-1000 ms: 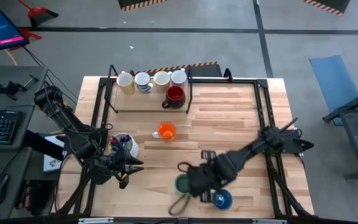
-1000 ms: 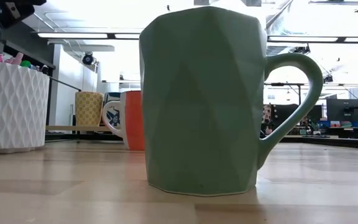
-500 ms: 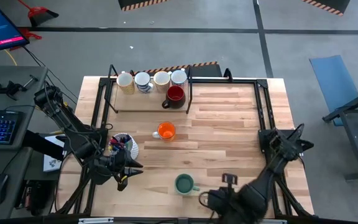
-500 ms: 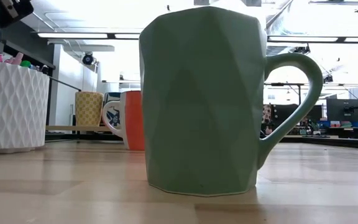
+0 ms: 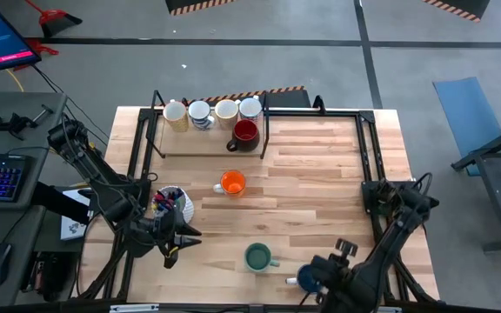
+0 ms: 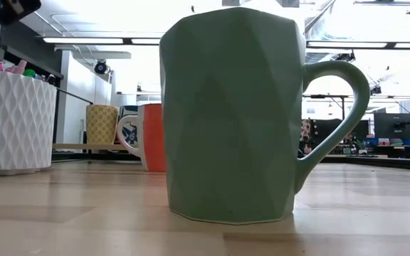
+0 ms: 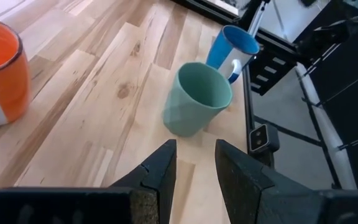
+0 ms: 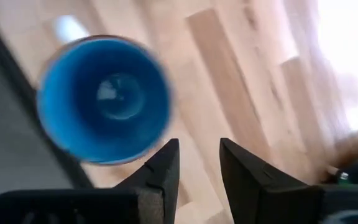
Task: Place coffee mugs
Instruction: Move the blue mug to the center of the table
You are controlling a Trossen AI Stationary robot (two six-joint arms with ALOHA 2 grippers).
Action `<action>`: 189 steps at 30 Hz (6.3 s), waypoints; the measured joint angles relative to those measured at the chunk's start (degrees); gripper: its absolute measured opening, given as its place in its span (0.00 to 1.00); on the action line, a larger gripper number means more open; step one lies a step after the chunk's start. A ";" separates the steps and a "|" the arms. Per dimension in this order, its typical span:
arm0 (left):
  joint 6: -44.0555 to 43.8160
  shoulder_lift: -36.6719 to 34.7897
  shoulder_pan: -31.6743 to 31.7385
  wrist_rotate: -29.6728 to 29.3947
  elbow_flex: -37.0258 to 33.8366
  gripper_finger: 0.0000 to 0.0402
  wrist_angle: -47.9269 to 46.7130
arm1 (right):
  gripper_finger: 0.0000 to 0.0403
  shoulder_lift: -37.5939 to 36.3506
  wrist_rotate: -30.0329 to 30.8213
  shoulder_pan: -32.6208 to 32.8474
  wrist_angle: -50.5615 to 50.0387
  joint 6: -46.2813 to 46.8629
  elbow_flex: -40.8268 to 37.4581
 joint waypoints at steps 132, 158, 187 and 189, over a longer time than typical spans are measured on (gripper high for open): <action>-9.70 0.02 -0.04 15.73 0.00 0.25 -4.53 | 0.00 5.83 -12.94 -65.96 47.39 -78.47 16.32; -7.08 0.02 -0.04 13.26 0.00 0.25 -4.79 | 0.00 5.42 12.50 -55.80 6.78 -60.66 16.75; -2.48 0.00 -0.04 8.23 -0.02 0.25 -5.21 | 0.00 -15.14 8.51 -50.99 22.27 -50.49 -16.99; -2.48 0.00 -0.04 7.51 0.00 0.25 -5.37 | 0.00 -17.63 3.51 -52.25 28.96 -52.37 -21.91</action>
